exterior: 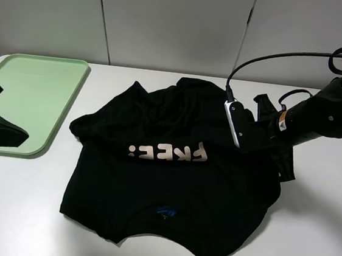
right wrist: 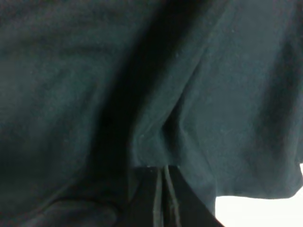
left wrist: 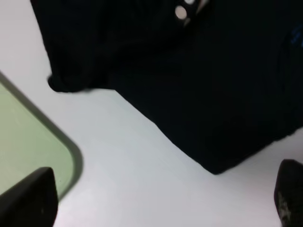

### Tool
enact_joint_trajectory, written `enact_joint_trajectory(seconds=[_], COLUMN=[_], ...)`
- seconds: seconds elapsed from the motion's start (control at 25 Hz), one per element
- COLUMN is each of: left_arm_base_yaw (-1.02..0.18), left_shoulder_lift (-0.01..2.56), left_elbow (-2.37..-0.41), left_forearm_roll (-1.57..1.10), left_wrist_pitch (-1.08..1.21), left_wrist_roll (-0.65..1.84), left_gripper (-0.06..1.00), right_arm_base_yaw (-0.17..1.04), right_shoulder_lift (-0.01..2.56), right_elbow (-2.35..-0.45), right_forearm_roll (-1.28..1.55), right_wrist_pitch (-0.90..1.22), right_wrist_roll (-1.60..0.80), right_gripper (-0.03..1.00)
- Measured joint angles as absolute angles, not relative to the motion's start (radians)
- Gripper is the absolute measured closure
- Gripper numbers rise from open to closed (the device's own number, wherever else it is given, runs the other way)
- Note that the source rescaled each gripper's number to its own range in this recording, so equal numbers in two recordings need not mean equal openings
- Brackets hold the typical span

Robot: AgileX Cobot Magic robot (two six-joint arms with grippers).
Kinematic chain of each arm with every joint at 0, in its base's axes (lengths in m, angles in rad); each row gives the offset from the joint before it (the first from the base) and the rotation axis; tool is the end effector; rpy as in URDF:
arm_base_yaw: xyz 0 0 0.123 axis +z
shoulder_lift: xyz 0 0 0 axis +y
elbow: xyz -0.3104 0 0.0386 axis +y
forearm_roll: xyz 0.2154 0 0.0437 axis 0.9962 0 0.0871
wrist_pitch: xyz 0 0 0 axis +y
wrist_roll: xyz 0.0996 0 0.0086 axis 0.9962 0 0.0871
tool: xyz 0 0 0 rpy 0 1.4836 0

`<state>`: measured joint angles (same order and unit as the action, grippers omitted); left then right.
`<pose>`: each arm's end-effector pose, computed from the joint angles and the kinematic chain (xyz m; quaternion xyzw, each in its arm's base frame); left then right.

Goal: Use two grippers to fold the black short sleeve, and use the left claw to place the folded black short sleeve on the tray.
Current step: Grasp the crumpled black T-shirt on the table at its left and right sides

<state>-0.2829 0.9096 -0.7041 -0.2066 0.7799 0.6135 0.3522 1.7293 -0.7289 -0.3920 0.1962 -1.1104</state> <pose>0.1131 -0.0479 0.3137 0.3661 0.8658 -0.0374 0.3390 0.2708 0.0916 0.1771 -0.7696 0.5923 -0.1579 0.1785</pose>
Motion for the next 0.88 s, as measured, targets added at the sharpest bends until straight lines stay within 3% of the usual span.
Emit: enact_joint_trajectory(seconds=[0.2,0.88], left_arm_base_yaw=[-0.283,-0.283], left_shoulder_lift=[0.937,1.403], left_elbow=[-0.684,-0.748], left_forearm_roll=[-0.207,-0.208], left_wrist_pitch=[0.688,0.423], left_wrist_roll=[0.633,0.685], left_gripper=[0.04,0.04], right_arm_base_yaw=[0.352,0.352], right_shoulder_lift=[1.729,1.729], right_elbow=[-0.729,-0.729], right_forearm_roll=[-0.393,-0.395], right_wrist_pitch=[0.196,0.192], right_wrist_roll=[-1.096,-1.077], right_gripper=[0.97,0.97])
